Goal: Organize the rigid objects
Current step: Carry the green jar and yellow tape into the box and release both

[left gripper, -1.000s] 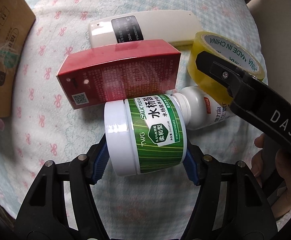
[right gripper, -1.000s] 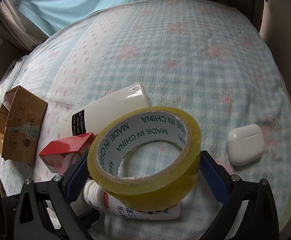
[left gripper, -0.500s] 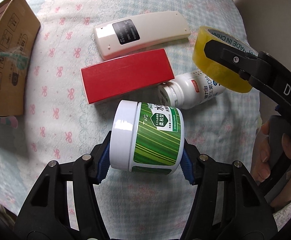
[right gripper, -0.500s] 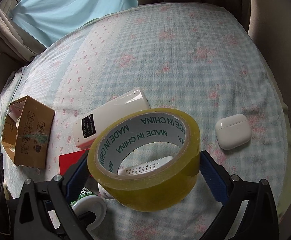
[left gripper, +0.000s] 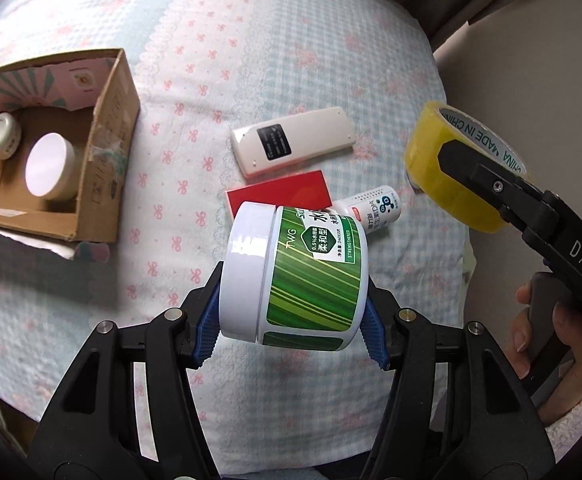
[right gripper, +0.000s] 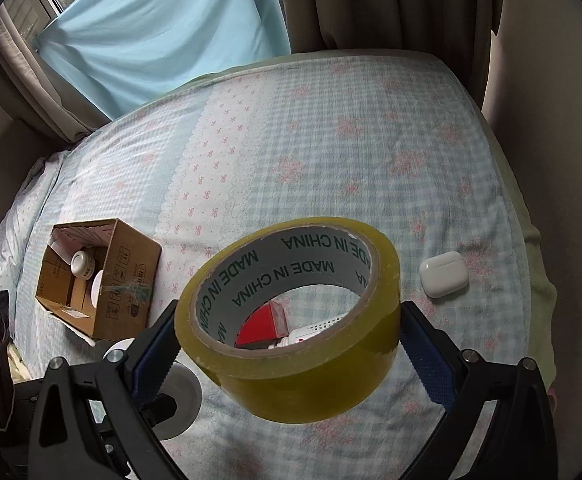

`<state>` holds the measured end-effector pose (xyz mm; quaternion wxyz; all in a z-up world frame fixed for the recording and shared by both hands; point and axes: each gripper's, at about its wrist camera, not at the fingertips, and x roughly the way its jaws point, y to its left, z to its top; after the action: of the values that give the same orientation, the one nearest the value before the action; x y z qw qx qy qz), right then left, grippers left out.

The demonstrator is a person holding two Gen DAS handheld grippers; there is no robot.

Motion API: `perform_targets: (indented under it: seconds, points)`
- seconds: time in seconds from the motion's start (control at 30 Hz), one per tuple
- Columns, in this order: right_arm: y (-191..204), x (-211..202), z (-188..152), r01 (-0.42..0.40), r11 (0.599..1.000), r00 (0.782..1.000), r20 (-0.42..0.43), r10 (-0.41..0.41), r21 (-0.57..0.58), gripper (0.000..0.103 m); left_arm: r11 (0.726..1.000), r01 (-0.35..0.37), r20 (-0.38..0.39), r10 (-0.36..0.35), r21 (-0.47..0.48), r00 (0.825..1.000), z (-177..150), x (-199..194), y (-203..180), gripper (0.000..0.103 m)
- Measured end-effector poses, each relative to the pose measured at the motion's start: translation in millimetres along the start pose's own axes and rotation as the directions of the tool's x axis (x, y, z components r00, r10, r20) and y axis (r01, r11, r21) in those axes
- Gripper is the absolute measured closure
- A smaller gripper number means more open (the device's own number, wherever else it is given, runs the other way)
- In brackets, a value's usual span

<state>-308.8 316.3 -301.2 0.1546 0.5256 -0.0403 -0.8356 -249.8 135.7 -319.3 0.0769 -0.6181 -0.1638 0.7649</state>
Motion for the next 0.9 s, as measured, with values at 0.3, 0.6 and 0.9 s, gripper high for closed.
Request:
perform_targets:
  seconds: [0.3, 0.6, 0.9]
  points:
    - [90, -43, 4, -0.070, 0.996, 0.997, 0.030, 0.072, -0.048, 0.002, 0.998, -0.004, 0.097, 0.009, -0.055, 0.995, -1, -77, 77, 0.049]
    - [205, -67, 0, -0.114, 0.993, 0.992, 0.040, 0.116, -0.043, 0.002, 0.998, -0.012, 0.164, 0.022, -0.062, 0.986, 23, -162, 190, 0.049]
    - [291, -44, -7, -0.115, 0.993, 0.993, 0.009, 0.115, -0.009, 0.002, 0.998, -0.050, 0.164, 0.054, -0.027, 0.985, 52, -198, 296, 0.049]
